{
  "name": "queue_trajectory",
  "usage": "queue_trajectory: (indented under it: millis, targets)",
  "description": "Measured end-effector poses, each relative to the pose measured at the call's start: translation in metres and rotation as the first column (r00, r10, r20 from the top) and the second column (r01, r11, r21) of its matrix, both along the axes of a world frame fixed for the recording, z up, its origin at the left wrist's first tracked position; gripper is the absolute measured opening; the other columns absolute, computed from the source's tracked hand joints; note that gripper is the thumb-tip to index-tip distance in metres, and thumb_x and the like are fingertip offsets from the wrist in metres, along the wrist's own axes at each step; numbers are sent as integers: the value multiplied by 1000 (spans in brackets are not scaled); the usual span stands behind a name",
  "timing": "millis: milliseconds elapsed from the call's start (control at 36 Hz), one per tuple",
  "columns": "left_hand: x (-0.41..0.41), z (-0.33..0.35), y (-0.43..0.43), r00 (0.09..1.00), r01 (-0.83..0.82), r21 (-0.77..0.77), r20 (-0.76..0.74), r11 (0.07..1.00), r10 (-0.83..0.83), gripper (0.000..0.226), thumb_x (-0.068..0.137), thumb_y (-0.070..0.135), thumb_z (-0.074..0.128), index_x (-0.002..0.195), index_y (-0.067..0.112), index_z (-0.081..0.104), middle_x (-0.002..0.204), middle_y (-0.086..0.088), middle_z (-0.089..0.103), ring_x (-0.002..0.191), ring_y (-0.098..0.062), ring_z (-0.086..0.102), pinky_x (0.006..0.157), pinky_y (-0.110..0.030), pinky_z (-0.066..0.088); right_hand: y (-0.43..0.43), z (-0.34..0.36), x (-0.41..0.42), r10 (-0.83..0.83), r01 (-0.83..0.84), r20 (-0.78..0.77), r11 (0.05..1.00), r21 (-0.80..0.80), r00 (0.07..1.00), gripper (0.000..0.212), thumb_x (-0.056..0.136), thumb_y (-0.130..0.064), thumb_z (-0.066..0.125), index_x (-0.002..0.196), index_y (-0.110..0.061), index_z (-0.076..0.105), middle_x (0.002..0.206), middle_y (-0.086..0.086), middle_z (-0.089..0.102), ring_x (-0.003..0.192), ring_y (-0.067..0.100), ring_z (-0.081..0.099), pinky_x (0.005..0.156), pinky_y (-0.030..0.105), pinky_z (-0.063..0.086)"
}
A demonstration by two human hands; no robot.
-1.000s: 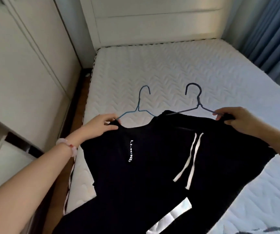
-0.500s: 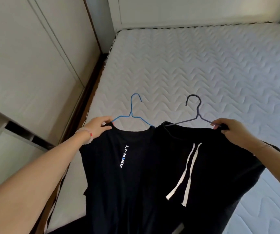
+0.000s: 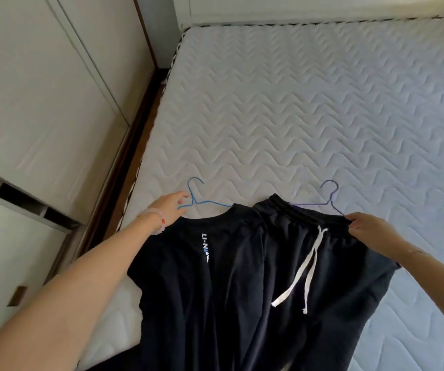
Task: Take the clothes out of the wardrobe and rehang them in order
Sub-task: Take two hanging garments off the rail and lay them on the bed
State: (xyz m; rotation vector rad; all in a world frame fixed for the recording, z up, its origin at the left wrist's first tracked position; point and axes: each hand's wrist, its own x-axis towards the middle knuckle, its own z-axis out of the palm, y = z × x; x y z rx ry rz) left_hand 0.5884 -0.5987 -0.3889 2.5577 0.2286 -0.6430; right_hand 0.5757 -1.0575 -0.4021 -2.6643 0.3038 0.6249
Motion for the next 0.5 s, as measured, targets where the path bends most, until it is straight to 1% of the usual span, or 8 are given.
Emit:
queue_trajectory:
  millis: [56, 111, 167, 194, 278, 333, 417, 500]
  targets:
    - [-9, 12, 3, 1000, -26, -17, 15, 1000, 26, 37, 94, 20, 46, 130, 22, 49, 126, -7, 57, 114, -24, 55, 99, -34, 44, 8, 12, -7, -56, 57, -3, 997, 43, 998, 35, 87, -17, 55, 122, -18, 60, 111, 12, 67, 101, 31, 60, 87, 33, 44]
    - [-22, 27, 4, 997, -66, -62, 28, 996, 68, 32, 94, 22, 46, 124, 22, 53, 120, -7, 58, 110, -24, 56, 96, -34, 46, 19, 28, -19, -119, 118, -1, 980, 159, 993, 30, 87, -14, 56, 117, -11, 63, 99, 14, 69, 88, 28, 63, 82, 32, 48]
    - [-40, 41, 4, 989, -135, -138, 45, 981, 143, 28, 93, 22, 47, 119, 21, 57, 116, -7, 59, 108, -25, 56, 95, -35, 47, 36, 48, -36, -212, 209, -29, 917, 338, 977, 24, 91, -9, 52, 112, -4, 62, 92, 16, 67, 76, 25, 61, 68, 26, 47]
    - [-52, 47, 3, 980, -177, -189, 59, 966, 192, 27, 92, 21, 48, 117, 20, 59, 114, -7, 61, 106, -24, 57, 94, -34, 48, 44, 57, -48, -261, 257, -47, 875, 409, 964, 24, 93, -9, 49, 112, -3, 61, 92, 16, 66, 75, 25, 60, 64, 24, 44]
    - [-95, 67, -4, 943, -271, -345, 90, 898, 320, 24, 92, 15, 46, 111, 15, 61, 103, -6, 66, 94, -21, 62, 76, -23, 46, 68, 80, -88, -342, 335, -95, 764, 552, 935, 21, 95, -17, 49, 105, -6, 63, 88, 13, 66, 78, 25, 60, 67, 27, 44]
    - [-131, 76, -13, 913, -332, -442, 72, 833, 402, 24, 93, 11, 43, 109, 13, 60, 97, -5, 67, 85, -18, 62, 67, -18, 43, 81, 87, -119, -324, 341, -136, 746, 572, 936, 19, 93, -19, 51, 99, -8, 65, 84, 9, 67, 76, 21, 62, 70, 28, 47]
    - [-195, 77, -25, 874, -407, -520, 18, 751, 486, 21, 92, 12, 44, 104, 17, 60, 93, -2, 69, 81, -16, 63, 71, -24, 47, 95, 87, -166, -268, 348, -223, 745, 569, 937, 18, 93, -18, 50, 95, -8, 66, 83, 8, 68, 78, 21, 63, 70, 27, 48]
    - [-273, 69, -42, 864, -476, -501, -111, 723, 492, 21, 93, 13, 43, 102, 21, 60, 92, 3, 68, 82, -12, 63, 74, -25, 45, 102, 76, -216, -210, 354, -312, 766, 536, 927, 18, 94, -16, 49, 93, -9, 65, 80, 7, 68, 76, 20, 64, 68, 27, 48]
